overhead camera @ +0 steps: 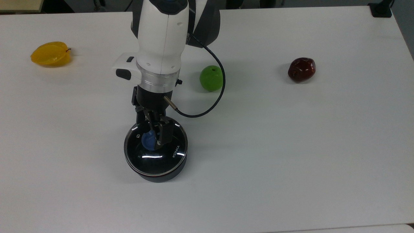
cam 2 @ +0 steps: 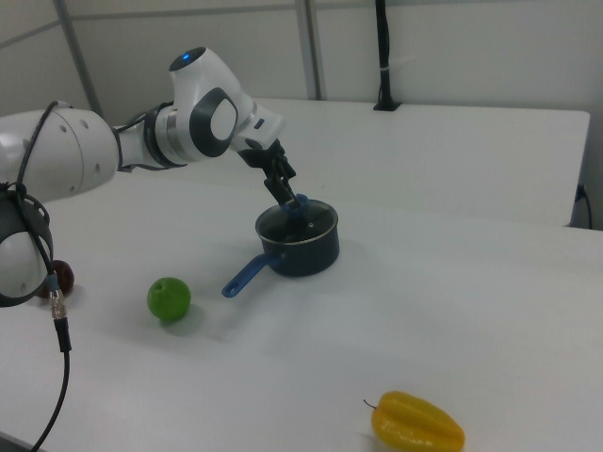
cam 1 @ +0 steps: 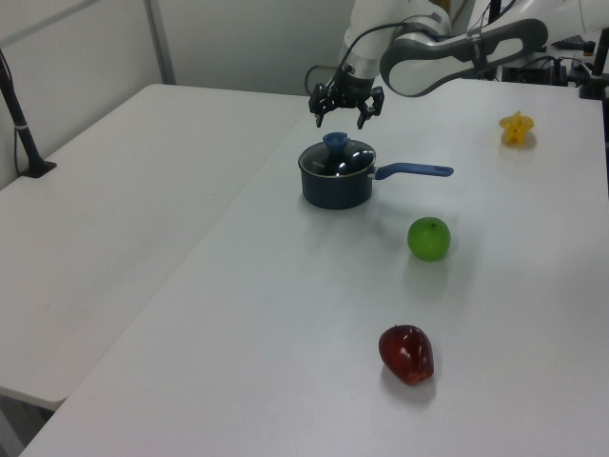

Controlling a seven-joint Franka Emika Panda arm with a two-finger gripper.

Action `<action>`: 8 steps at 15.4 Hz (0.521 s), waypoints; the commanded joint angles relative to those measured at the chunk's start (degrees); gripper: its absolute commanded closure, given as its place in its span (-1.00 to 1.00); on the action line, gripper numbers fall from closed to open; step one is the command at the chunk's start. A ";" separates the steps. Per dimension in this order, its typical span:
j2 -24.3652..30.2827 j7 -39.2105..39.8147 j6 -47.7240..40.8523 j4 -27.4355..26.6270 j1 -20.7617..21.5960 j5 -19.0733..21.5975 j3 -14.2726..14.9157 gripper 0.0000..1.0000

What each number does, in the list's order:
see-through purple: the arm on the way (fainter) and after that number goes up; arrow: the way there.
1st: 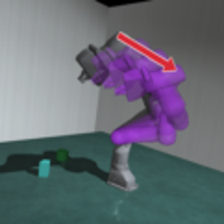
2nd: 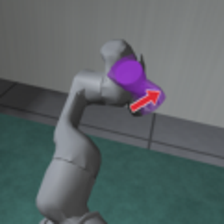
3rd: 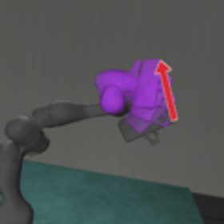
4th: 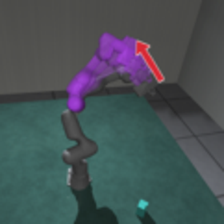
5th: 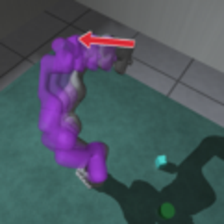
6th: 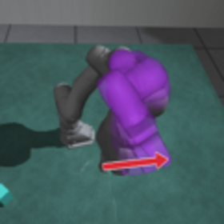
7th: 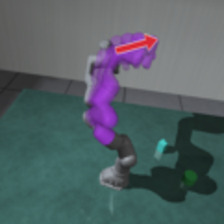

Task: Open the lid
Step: 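Close the gripper on the blue knob of the lid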

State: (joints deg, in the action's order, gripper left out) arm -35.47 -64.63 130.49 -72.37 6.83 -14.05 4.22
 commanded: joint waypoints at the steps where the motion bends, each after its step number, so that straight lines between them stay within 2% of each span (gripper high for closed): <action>1: -1.71 -1.64 1.70 1.45 1.17 -2.12 0.88 -1.00; 8: -2.85 -1.29 2.49 1.18 1.34 -2.48 0.88 -1.00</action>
State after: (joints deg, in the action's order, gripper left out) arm -37.01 -64.67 131.88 -71.96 7.19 -15.17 4.23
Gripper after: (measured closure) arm 0.000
